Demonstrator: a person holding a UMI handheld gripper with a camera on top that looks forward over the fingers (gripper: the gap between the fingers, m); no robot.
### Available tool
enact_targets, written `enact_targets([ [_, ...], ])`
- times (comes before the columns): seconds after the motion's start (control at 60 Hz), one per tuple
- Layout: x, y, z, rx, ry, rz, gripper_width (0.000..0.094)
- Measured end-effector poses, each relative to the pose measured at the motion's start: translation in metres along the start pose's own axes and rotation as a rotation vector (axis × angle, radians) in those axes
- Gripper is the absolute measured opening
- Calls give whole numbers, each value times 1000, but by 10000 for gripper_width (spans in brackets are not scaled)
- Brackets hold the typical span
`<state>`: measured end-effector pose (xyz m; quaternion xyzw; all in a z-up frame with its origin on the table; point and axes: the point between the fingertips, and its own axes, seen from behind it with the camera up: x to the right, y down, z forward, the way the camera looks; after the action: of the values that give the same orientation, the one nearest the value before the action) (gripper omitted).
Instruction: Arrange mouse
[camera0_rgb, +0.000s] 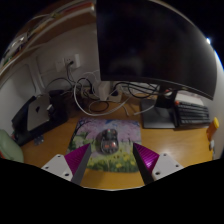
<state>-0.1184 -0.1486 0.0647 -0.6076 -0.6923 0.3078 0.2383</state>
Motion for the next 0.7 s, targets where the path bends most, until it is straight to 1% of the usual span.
enact_targets([
  [0.083,4,9,-58,-27,4,17,865],
  [0.167,11,20,-112,-34,16,27,862],
  [0.333,27,50,-188,-56,71,38,865],
  [0.5,30,65,-222,-32,102,36,863],
  [0.617,26,66,-228,-20,100,26,861],
  [0.7,26,68,-228,-30,106,11,861],
])
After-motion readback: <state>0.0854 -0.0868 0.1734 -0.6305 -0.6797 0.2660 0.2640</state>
